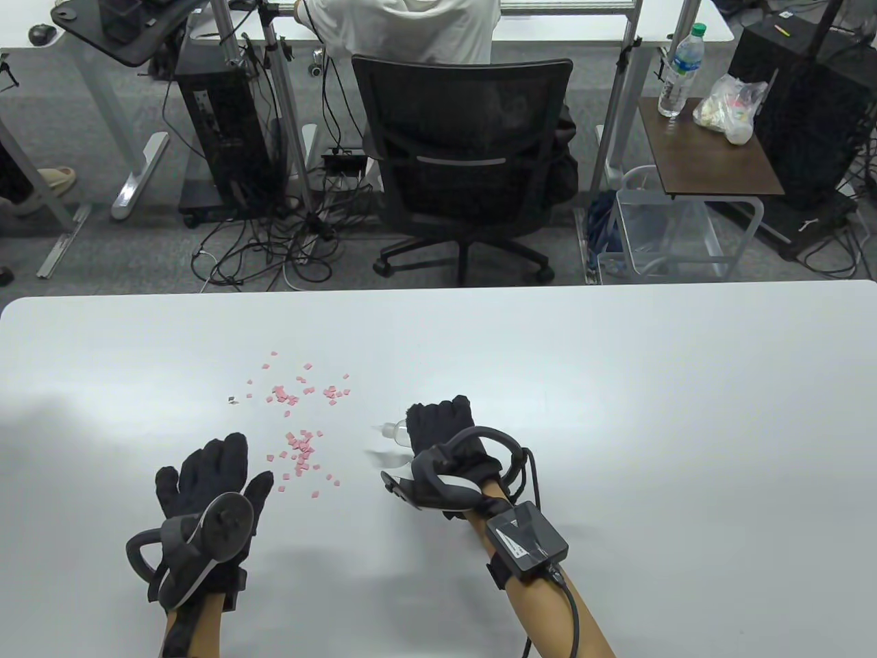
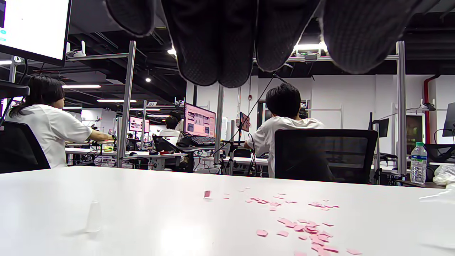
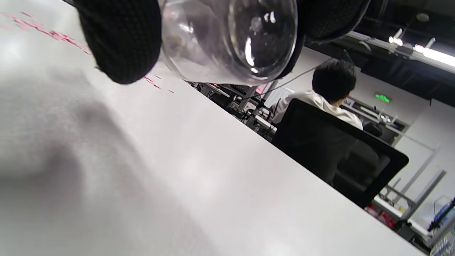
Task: Squeeze empty conical bottle to blow paper scraps with air puff
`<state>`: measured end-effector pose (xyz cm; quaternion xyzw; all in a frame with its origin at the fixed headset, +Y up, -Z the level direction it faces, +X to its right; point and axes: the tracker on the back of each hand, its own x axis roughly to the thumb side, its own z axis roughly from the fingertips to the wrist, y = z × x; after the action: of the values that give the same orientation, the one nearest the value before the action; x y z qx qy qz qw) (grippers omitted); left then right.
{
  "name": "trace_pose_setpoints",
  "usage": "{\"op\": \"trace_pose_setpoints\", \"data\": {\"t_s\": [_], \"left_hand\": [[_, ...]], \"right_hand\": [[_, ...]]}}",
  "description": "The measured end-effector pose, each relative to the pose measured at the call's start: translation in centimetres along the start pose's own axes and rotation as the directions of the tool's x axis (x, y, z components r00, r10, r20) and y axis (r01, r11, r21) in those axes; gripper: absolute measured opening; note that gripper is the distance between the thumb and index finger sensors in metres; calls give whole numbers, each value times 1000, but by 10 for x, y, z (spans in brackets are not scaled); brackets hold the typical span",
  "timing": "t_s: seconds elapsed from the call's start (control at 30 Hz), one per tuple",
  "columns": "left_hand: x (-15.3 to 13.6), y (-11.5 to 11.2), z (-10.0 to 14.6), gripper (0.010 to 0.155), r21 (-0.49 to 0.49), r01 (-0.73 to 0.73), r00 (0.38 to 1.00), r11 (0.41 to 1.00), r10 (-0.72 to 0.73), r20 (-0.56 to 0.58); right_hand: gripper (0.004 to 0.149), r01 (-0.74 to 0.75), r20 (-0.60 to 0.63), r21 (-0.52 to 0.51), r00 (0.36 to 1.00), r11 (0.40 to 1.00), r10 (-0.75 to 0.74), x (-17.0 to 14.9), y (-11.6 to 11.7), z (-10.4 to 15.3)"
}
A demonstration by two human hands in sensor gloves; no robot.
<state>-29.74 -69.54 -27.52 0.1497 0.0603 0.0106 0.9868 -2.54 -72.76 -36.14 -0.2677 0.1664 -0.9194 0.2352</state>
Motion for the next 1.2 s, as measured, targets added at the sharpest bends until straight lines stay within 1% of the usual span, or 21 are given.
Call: {"op": "trace_pose_setpoints", "data": {"t_s": [0.07,0.13,0.2,0.3,0.37,0.43,0.47,0.53,0.6,0.63,0.7,0.77,0.8,0.83,0.93,1.0,1.03,1.07,1.1,1.2], "left_hand": [[0,0,0,71,0,0,1000,1000,0,0],[0,0,0,72,-1,1,1000,1000,-1,0],[0,0,0,71,0,0,1000,1000,0,-1],[0,0,0,71,3,-3,1000,1000,3,-2],[0,0,0,71,4,-2,1000,1000,2,-1],[0,0,0,71,1,-1,1000,1000,1,0],[0,0,0,71,0,-1,1000,1000,1,0],[0,0,0,71,0,-1,1000,1000,1,0],[0,0,0,71,3,-3,1000,1000,3,-2],[0,0,0,71,4,-4,1000,1000,4,-3],[0,0,0,71,3,-5,1000,1000,5,-3],[-1,-1,0,71,4,-6,1000,1000,6,-4],[-1,-1,0,71,3,-8,1000,1000,8,-4],[-1,-1,0,71,2,-8,1000,1000,8,-4],[-1,0,0,71,2,-3,1000,1000,3,-5],[-1,0,0,71,3,-6,1000,1000,6,-6],[-1,0,0,71,4,-5,1000,1000,5,-6],[-1,0,0,71,5,-5,1000,1000,5,-6],[-1,-1,0,71,5,-5,1000,1000,5,-7],[-1,-1,0,71,0,-3,1000,1000,3,-6]], "right_hand": [[70,-27,7,2,1000,1000,27,1,-2,1],[67,6,16,1,1000,1000,-6,0,-3,2],[67,0,32,-7,999,1000,0,-3,-6,6],[61,14,106,-76,994,997,-6,-5,-8,12],[62,25,113,-49,993,998,-20,-7,-8,14],[67,33,128,35,991,999,-37,-9,-4,14],[71,43,138,47,989,998,-49,-9,-2,15],[73,43,139,19,989,999,-45,-8,-1,17],[65,30,135,-5,990,1000,-29,-8,-1,19],[62,46,118,-61,992,997,-39,-10,0,20],[63,70,86,-33,994,997,-67,-13,2,19],[69,33,55,14,998,999,-34,-17,5,18],[72,9,23,26,1000,1000,-9,-19,7,17],[73,-6,-3,22,1000,1000,6,-21,9,17],[74,-26,-111,33,993,999,29,-29,12,13],[71,-28,-159,49,987,998,35,-35,12,11],[68,-35,-160,62,986,997,44,-36,12,10],[63,-28,-140,29,990,999,32,-37,13,12],[62,-15,-132,30,991,999,19,-38,13,11],[66,3,-114,72,993,997,5,-37,16,13]]}}
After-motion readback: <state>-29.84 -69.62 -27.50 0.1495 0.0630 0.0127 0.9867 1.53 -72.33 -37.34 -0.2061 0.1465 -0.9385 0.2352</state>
